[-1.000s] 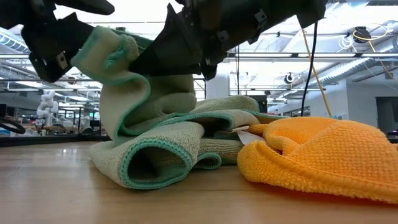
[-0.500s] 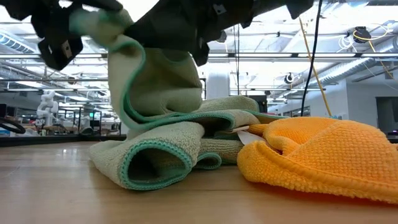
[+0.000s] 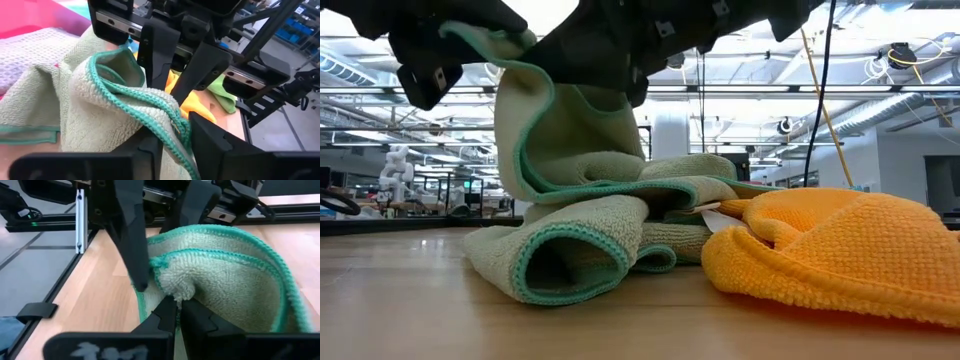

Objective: Fold microfiber towels
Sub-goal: Fold the light green microfiber cloth

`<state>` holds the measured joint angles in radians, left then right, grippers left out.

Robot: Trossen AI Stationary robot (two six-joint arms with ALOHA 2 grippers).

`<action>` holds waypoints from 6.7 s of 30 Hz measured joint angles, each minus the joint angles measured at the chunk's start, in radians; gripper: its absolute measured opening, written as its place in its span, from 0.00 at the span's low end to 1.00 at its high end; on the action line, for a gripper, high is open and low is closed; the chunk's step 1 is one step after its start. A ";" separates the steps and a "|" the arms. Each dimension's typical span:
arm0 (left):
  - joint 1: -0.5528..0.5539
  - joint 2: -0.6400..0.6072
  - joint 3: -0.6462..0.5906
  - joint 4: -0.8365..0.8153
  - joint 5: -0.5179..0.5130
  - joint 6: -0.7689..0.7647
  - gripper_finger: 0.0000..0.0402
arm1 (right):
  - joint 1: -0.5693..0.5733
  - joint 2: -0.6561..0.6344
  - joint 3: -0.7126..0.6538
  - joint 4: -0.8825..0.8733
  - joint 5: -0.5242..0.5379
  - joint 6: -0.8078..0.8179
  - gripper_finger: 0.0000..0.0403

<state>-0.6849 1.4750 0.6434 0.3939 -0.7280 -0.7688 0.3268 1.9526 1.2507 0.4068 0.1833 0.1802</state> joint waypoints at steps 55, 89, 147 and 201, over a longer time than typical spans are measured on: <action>-0.222 -0.174 -0.001 -0.637 0.310 -0.267 0.58 | 0.095 -0.042 -0.212 0.047 -0.004 -0.037 0.40; -0.259 0.143 -0.001 -0.561 0.196 -0.131 0.35 | 0.087 -0.042 -0.212 0.098 0.003 -0.162 0.40; -0.289 -0.007 0.046 -0.759 0.404 -0.226 0.49 | 0.088 -0.041 -0.211 0.095 -0.005 -0.132 0.40; 0.022 -0.087 0.089 -0.863 0.181 0.036 0.30 | 0.218 -0.211 -0.483 0.032 0.289 0.116 0.40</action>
<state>-0.6632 1.3882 0.7326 -0.4694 -0.5474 -0.7331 0.5445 1.7420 0.7681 0.4389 0.4725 0.2963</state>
